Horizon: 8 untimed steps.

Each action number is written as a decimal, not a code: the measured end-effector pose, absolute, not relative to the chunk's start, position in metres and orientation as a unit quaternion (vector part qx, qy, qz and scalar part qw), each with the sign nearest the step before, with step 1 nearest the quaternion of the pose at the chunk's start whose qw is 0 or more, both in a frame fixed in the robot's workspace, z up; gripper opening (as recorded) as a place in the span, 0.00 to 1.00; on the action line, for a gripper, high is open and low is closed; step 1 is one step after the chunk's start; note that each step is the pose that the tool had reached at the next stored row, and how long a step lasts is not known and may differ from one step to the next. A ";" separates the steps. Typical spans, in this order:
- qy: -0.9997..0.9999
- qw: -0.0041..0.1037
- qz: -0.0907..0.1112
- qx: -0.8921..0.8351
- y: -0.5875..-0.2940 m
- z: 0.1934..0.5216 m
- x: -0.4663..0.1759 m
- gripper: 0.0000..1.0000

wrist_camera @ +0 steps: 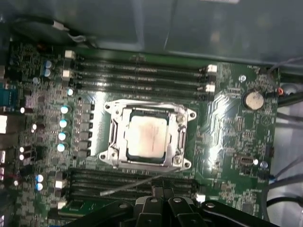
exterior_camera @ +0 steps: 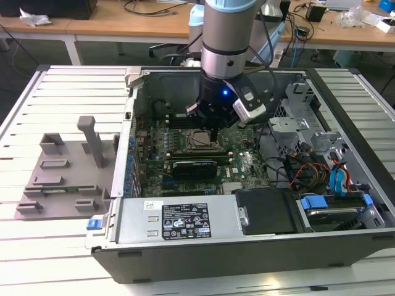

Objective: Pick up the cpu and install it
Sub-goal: 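Install the second cpu locking lever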

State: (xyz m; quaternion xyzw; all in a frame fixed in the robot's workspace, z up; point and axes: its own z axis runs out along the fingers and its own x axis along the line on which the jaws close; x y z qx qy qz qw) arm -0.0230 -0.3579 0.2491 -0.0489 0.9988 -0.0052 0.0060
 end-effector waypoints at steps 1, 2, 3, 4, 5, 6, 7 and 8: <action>0.999 0.006 -0.005 -0.049 -0.361 0.249 -0.023 0.11; 0.999 0.006 -0.005 -0.049 -0.363 0.249 -0.023 0.11; 0.999 0.006 -0.005 -0.049 -0.365 0.249 -0.023 0.11; 0.999 0.006 -0.005 -0.049 -0.367 0.248 -0.023 0.11; 0.999 0.006 -0.004 -0.049 -0.369 0.248 -0.023 0.11; 0.999 0.006 -0.003 -0.049 -0.370 0.248 -0.023 0.11; 0.999 0.006 0.004 -0.049 -0.371 0.247 -0.023 0.11; 0.999 0.007 0.016 -0.049 -0.372 0.247 -0.024 0.11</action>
